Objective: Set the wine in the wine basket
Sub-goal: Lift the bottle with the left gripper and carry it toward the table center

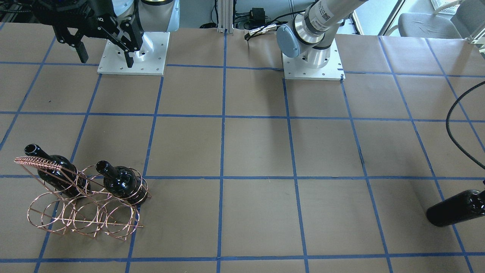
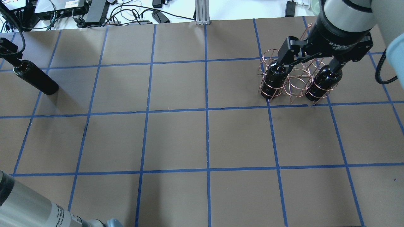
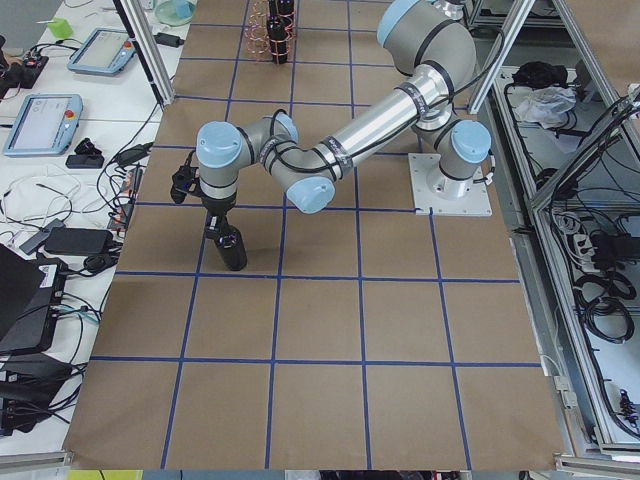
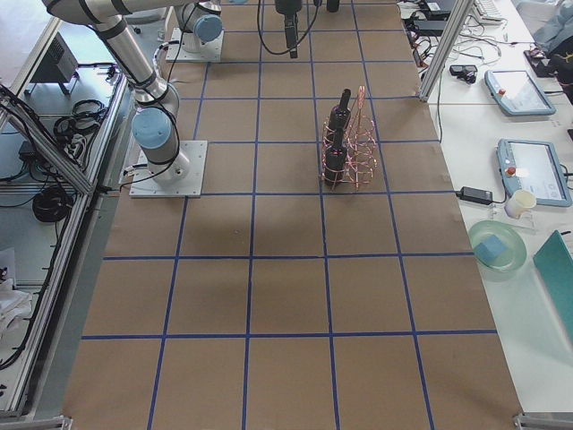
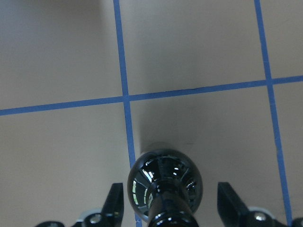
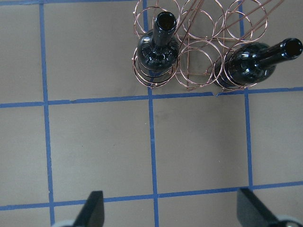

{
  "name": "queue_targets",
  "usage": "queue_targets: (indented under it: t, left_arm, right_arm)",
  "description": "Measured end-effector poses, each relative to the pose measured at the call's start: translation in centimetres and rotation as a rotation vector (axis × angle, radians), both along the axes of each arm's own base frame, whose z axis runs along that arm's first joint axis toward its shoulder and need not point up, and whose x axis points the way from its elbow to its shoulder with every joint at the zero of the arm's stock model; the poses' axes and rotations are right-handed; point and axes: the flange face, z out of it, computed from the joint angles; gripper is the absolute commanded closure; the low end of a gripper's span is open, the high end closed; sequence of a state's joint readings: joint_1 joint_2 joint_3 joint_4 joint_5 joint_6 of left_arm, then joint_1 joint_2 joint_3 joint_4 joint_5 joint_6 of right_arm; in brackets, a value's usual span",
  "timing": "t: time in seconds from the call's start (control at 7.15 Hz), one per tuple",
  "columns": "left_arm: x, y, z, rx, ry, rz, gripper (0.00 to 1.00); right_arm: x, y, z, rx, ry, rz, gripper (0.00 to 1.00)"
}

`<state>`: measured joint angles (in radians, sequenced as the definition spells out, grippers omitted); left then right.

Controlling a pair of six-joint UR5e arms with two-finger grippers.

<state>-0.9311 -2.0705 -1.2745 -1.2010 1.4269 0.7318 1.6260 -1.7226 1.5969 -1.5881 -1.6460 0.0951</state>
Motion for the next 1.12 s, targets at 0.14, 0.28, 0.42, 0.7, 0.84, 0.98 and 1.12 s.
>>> queue_targets:
  t: [0.14, 0.28, 0.42, 0.7, 0.84, 0.98, 1.12]
  left_arm:
    - [0.0, 0.0, -0.3, 0.004, 0.003, -0.002, 0.81]
    - [0.0, 0.0, -0.5, 0.008, 0.003, -0.003, 1.00]
    - [0.1, 0.0, -0.6, 0.012, 0.001, -0.005, 1.00]
    - [0.1, 0.2, -0.7, 0.021, -0.006, -0.011, 1.00]
    - [-0.3, 0.3, -0.2, 0.024, -0.014, -0.012, 1.00]
    - [-1.7, 0.3, 1.2, 0.019, -0.020, 0.000, 1.00]
    - [-4.5, 0.0, 3.0, 0.014, -0.014, 0.028, 1.00]
  right_arm:
    - [0.0, 0.0, 0.0, 0.000, 0.000, 0.000, 0.00]
    - [0.0, 0.0, 0.0, 0.000, 0.000, 0.000, 0.00]
    - [0.0, 0.0, 0.0, 0.000, 0.000, 0.000, 0.00]
    - [0.0, 0.0, 0.0, 0.000, 0.000, 0.000, 0.00]
    - [0.0, 0.0, 0.0, 0.000, 0.000, 0.000, 0.00]
    - [0.0, 0.0, 0.0, 0.000, 0.000, 0.000, 0.00]
    - [0.0, 0.0, 0.0, 0.000, 0.000, 0.000, 0.00]
